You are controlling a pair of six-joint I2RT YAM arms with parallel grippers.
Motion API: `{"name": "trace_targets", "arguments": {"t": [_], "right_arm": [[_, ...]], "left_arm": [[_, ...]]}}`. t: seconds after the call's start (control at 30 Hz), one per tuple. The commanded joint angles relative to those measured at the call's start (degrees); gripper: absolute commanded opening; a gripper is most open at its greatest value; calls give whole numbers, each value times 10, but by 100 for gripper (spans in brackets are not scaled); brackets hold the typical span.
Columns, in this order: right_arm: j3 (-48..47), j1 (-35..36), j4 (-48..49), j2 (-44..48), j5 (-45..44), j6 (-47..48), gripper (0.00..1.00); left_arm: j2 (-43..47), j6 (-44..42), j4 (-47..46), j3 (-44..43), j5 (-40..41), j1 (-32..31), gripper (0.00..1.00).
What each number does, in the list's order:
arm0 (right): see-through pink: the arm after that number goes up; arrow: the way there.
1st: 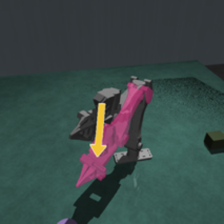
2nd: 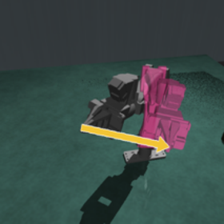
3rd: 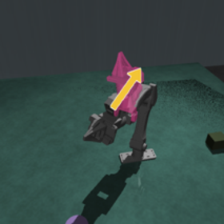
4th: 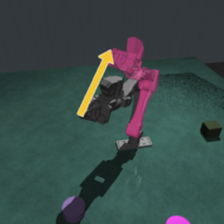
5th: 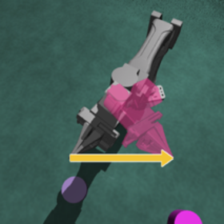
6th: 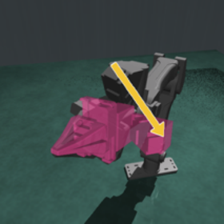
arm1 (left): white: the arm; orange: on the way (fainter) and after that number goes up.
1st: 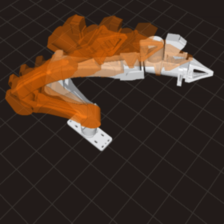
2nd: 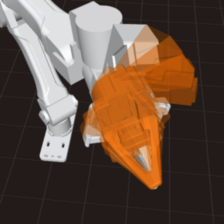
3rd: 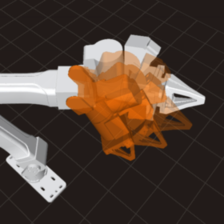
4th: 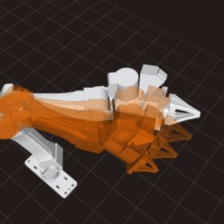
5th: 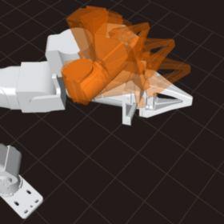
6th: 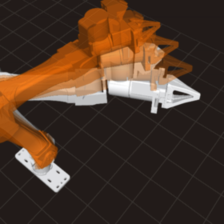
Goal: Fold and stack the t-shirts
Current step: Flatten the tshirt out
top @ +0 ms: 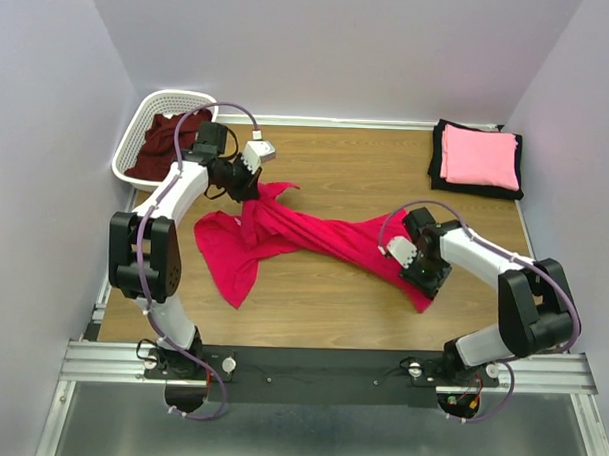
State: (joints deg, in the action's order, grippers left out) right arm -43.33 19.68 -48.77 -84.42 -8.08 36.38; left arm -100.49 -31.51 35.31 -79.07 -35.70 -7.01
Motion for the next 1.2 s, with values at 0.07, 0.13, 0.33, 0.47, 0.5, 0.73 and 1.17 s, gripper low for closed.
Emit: {"name": "trace_targets", "arguments": {"t": [0.07, 0.13, 0.33, 0.47, 0.5, 0.73, 1.17], "right_arm": [[-136, -24, -79, 15, 78, -21, 54], [-192, -28, -112, 26, 127, -16, 55], [-241, -25, -201, 22, 198, 6, 48], [-183, 17, -188, 36, 205, -2, 43], [-169, 32, -182, 38, 200, -7, 42], [-119, 141, -144, 12, 190, -54, 43], [-85, 204, -88, -22, 154, -103, 43]], "left_arm": [[28, -61, 13, 35, 8, 16, 0], [27, -47, 6, 45, 20, 17, 0], [-3, -1, -30, 38, 54, 17, 0], [-25, 7, -24, 22, 58, 18, 0], [-26, 7, -24, 21, 59, 19, 0], [-26, 4, -24, 26, 69, 20, 0], [-30, 3, -24, 23, 75, 20, 0]]}}
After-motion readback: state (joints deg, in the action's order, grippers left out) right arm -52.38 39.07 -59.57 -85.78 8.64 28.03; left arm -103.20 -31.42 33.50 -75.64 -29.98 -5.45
